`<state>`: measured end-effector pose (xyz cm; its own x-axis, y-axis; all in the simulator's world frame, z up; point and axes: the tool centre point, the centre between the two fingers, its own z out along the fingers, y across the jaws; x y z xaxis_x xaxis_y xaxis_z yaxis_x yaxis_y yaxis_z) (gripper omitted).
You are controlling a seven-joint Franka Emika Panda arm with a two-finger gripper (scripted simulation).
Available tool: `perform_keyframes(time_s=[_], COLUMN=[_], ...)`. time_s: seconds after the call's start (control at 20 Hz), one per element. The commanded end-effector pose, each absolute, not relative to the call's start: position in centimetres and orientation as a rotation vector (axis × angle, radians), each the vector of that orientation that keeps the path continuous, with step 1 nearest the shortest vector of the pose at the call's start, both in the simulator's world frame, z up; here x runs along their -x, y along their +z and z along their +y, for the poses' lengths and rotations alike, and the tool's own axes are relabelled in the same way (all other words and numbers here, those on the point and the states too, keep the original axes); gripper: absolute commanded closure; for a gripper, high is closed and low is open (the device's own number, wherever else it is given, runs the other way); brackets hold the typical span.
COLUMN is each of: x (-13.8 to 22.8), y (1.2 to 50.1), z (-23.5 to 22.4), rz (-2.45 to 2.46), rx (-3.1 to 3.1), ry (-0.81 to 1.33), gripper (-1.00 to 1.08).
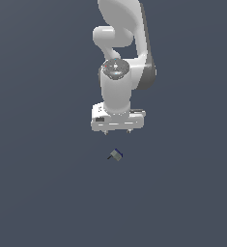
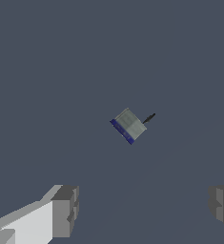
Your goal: Pick up the object and move it to a goal position.
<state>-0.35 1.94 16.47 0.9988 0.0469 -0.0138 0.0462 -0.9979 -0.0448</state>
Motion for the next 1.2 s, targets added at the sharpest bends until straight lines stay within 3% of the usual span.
perform_keyframes(time_s=[0.0, 1.15], x=[0.4, -0.6], y=[16.5, 15.9], z=[1.9, 0.9], rz=[-0.072, 0.059], rx=[3.096, 3.128], ry=[0.023, 0.013], gripper=[-0.92, -0.92])
